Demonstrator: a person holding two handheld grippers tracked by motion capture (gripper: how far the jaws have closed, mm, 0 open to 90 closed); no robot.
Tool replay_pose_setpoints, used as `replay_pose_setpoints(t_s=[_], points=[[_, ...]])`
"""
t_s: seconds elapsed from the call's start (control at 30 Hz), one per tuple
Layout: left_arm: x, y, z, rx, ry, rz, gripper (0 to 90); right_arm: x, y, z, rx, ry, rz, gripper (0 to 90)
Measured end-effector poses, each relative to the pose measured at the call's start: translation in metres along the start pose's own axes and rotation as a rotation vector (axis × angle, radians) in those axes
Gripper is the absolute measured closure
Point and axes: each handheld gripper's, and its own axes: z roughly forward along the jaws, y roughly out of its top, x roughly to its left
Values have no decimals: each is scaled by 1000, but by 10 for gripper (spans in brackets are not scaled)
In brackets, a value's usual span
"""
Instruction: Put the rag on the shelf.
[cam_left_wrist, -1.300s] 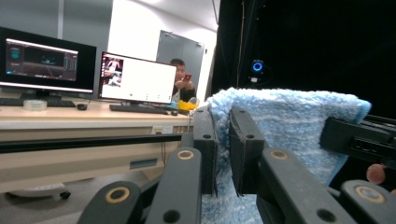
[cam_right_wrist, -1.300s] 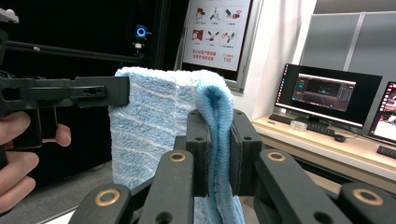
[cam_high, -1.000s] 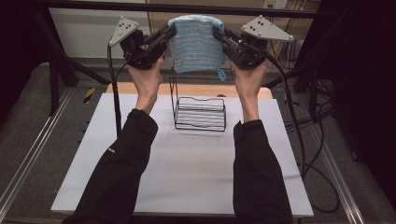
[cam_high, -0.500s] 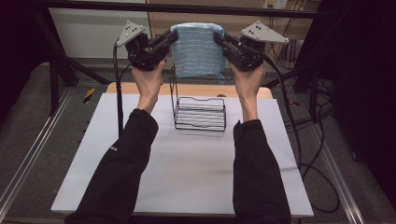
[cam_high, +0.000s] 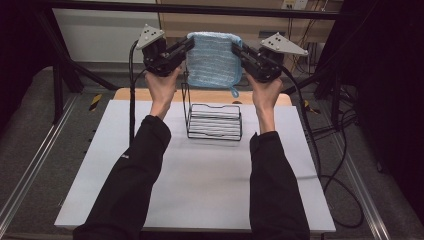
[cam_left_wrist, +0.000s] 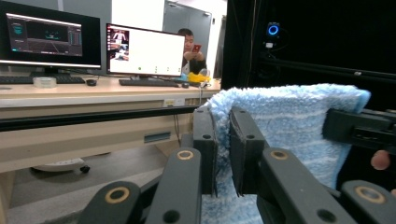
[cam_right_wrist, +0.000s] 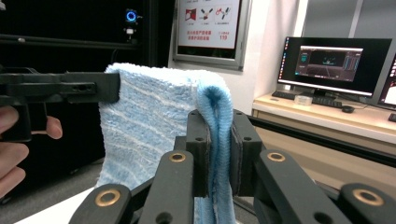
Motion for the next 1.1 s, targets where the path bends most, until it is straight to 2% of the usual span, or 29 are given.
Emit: replay_pose_setpoints(t_s=[0.17, 0.3, 0.4, 0.63, 1.1], points=[[-3, 11, 4, -17, 6, 15, 818, -2, 9, 1, -30, -16, -11, 811], [-3, 10, 8, -3, 12, 13, 817, -5, 10, 4, -25, -31, -20, 811], [-2, 3, 9, 7, 9, 16, 817, -6, 5, 5, -10, -34, -33, 811], [4, -19, 9, 59, -4, 19, 816, -10, -20, 8, 28, -21, -18, 811], [6, -43, -4, 113, -48, 4, 816, -2, -45, -4, 73, 24, 53, 810]])
